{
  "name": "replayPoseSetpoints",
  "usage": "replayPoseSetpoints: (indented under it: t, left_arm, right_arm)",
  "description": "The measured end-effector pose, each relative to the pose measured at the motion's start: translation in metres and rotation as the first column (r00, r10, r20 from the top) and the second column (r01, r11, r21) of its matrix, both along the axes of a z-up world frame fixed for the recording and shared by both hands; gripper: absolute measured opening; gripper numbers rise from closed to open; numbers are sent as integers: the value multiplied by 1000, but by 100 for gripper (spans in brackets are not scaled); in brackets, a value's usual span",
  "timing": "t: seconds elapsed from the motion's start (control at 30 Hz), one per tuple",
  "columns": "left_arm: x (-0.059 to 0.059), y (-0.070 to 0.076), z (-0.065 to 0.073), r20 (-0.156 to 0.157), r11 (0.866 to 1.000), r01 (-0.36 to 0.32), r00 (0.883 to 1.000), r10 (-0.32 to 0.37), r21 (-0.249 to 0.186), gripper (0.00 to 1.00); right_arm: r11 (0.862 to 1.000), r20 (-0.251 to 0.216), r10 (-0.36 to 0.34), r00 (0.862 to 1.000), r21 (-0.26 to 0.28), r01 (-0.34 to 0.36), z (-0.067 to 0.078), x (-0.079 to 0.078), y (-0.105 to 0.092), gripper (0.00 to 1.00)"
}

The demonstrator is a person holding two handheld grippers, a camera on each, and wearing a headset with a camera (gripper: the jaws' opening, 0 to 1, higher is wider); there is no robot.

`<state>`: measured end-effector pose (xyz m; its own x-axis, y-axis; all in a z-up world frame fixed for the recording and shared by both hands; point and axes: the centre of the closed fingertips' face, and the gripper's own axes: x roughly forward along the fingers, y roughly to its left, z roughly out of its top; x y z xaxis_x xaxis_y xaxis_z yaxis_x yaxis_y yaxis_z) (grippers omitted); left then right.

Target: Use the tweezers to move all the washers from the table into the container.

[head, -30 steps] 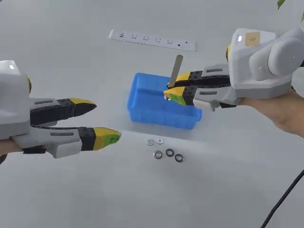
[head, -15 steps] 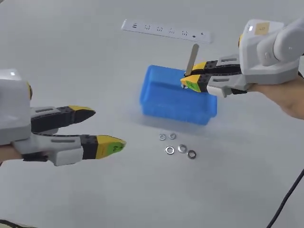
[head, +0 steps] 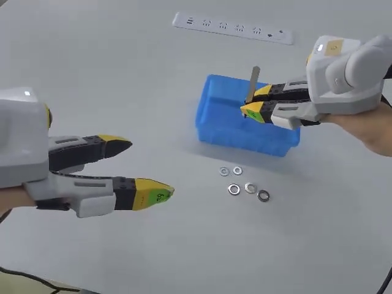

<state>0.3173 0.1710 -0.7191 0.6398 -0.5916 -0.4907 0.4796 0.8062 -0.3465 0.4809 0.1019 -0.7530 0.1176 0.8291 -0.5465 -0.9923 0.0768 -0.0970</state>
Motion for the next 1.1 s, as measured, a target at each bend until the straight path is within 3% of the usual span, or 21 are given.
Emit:
replayPoseSetpoints:
  t: [0.23, 0.57, 0.9, 1.1]
  left_arm:
    - [-7, -5, -4, -23, 1000, 14, 1000, -14, 3, 77]
    - [-10, -8, -4, -34, 1000, 19, 999, -19, -4, 77]
    - [-10, -8, -3, -33, 1000, 18, 999, -18, -2, 78]
    - [-3, -10, 1, -16, 1000, 25, 1000, -25, 9, 80]
  right_arm:
    - [1000, -15, -6, 1000, -4, 6, -12, -3, -4, 10]
    - [999, -31, -17, 999, 31, 18, -8, -5, -4, 10]
    - [999, -28, -20, 999, 24, 20, -9, -4, -5, 10]
    - [999, -21, -20, 1000, 42, 21, 1, -4, -4, 10]
